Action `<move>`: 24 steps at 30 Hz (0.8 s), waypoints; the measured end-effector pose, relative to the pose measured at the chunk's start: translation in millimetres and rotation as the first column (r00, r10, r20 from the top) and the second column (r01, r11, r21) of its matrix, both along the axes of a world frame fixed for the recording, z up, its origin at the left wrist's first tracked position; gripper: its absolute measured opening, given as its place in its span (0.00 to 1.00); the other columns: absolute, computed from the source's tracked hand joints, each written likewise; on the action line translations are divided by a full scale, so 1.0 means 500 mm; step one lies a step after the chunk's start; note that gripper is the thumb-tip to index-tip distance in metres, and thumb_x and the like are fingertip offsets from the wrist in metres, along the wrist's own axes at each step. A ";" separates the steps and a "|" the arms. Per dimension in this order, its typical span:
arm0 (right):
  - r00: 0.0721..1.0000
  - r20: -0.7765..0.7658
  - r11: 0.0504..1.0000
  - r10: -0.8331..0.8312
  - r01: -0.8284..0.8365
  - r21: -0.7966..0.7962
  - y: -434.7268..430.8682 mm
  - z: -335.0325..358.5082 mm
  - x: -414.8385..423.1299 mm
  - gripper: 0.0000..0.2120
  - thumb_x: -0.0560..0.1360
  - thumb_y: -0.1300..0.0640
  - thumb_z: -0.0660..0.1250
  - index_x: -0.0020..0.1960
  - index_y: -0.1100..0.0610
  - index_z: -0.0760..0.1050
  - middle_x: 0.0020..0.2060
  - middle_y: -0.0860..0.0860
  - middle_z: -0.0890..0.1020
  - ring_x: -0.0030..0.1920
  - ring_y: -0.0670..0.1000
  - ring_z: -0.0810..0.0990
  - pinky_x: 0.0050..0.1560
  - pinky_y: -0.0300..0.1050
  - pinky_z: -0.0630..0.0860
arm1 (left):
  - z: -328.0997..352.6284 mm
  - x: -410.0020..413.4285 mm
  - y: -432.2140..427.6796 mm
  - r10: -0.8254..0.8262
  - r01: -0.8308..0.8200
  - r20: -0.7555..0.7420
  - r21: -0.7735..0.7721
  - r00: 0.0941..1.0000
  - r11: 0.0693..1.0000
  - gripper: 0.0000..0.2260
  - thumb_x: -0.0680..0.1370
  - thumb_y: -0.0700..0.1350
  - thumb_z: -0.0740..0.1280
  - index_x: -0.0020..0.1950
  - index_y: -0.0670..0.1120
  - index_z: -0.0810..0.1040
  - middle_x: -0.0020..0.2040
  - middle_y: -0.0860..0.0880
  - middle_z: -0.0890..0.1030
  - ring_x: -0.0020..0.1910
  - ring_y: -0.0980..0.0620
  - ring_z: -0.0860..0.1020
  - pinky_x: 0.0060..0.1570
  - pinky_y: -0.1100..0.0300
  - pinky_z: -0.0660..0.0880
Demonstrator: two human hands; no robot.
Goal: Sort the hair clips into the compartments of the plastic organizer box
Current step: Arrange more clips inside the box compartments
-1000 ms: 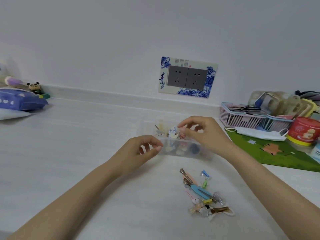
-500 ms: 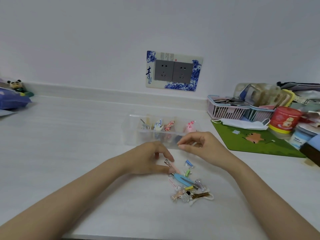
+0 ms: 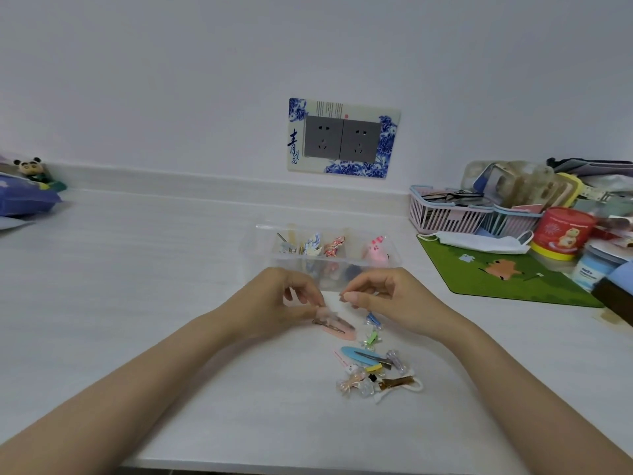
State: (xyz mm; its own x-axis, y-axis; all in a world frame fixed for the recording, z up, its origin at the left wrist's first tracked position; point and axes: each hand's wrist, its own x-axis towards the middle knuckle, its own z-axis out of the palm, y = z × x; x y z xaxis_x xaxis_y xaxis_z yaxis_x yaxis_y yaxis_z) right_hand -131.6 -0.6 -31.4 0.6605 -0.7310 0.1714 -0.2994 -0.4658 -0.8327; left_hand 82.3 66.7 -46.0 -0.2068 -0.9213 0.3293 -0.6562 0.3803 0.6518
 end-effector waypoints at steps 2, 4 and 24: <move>0.999 0.024 0.998 0.030 -0.031 0.047 0.009 0.003 0.010 0.05 0.72 0.58 0.70 0.48 0.56 0.82 0.41 0.50 0.85 0.43 0.47 0.83 0.46 0.37 0.78 | 0.013 0.007 0.004 0.037 -0.042 -0.094 -0.049 0.995 0.998 0.04 0.69 0.48 0.75 0.37 0.53 0.81 0.38 0.54 0.84 0.37 0.58 0.79 0.38 0.66 0.71; 0.997 0.073 0.995 0.025 -0.032 0.092 0.014 0.010 0.024 0.06 0.72 0.59 0.70 0.49 0.56 0.81 0.41 0.50 0.86 0.41 0.48 0.84 0.42 0.36 0.78 | 0.024 0.014 0.009 0.061 -0.075 -0.162 -0.084 0.985 0.994 0.05 0.69 0.47 0.75 0.36 0.52 0.80 0.37 0.53 0.84 0.35 0.58 0.78 0.37 0.65 0.72; 0.936 0.211 0.901 -0.283 0.334 -0.276 -0.069 0.058 0.181 0.05 0.70 0.60 0.72 0.43 0.53 0.78 0.35 0.51 0.83 0.36 0.47 0.80 0.40 0.41 0.78 | 0.025 0.128 -0.071 0.416 -0.359 0.419 -0.212 0.807 0.909 0.39 0.65 0.74 0.49 0.70 0.56 0.67 0.74 0.53 0.64 0.73 0.50 0.58 0.71 0.53 0.55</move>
State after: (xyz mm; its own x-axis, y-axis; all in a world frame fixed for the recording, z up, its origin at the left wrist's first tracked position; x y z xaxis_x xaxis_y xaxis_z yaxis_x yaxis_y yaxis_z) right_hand -41.1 -34.9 -2.4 0.3545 -0.7893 0.5014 -0.3426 -0.6085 -0.7158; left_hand 146.2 31.0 -33.5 0.0091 -0.9169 0.3990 -0.9717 0.0861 0.2199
